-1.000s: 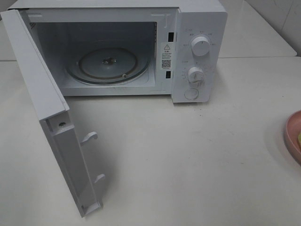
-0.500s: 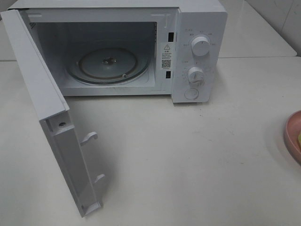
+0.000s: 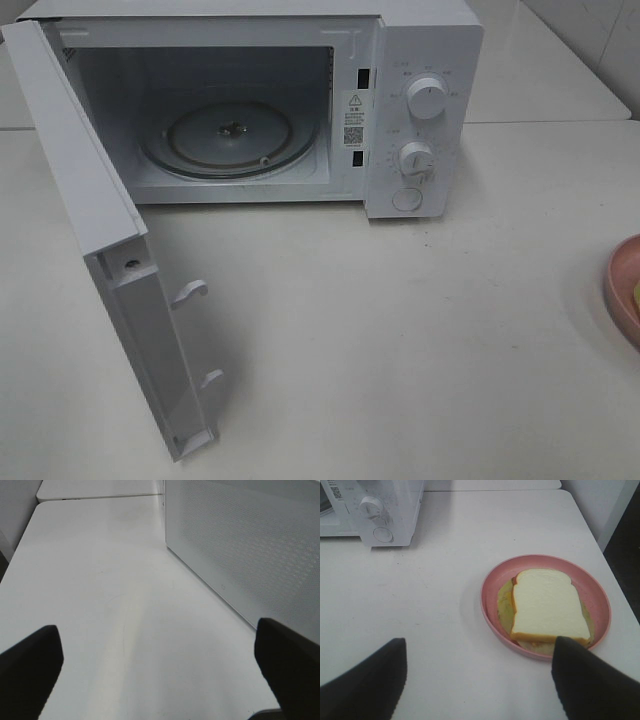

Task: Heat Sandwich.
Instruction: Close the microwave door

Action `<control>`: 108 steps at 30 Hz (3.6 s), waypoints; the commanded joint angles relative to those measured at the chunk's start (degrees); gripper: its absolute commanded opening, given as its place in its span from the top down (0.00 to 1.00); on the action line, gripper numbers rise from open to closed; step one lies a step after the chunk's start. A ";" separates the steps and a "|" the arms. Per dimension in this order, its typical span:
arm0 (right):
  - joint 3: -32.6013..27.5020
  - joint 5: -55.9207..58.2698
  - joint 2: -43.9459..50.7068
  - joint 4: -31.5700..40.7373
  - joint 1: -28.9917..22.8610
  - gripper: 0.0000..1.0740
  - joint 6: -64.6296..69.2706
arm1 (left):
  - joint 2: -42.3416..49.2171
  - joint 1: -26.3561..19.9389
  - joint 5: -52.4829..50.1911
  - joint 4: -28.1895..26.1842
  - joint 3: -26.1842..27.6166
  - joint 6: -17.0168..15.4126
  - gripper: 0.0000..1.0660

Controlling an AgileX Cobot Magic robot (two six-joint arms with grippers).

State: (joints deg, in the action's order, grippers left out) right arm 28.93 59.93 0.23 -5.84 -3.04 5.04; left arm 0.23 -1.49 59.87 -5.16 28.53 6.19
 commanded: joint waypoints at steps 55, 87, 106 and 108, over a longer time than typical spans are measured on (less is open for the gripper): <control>0.00 -0.40 1.49 0.06 0.34 0.29 -0.46 | -5.73 -0.11 -4.87 0.06 1.55 -0.52 0.10; 0.00 -0.40 1.49 0.06 0.34 0.29 -0.40 | -31.34 -0.11 -59.87 -0.23 -18.39 0.00 1.00; 0.00 -0.40 1.49 0.06 0.34 0.29 -0.46 | -57.75 5.21 -92.59 1.43 -20.17 -0.86 1.00; 0.00 -0.40 1.49 0.06 0.34 0.29 -0.46 | -61.99 7.85 -96.54 1.43 -20.17 -0.86 1.00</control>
State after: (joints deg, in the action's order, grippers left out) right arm 28.93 59.87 0.23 -5.84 -3.04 5.04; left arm -59.87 4.98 -33.23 -4.01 8.37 5.79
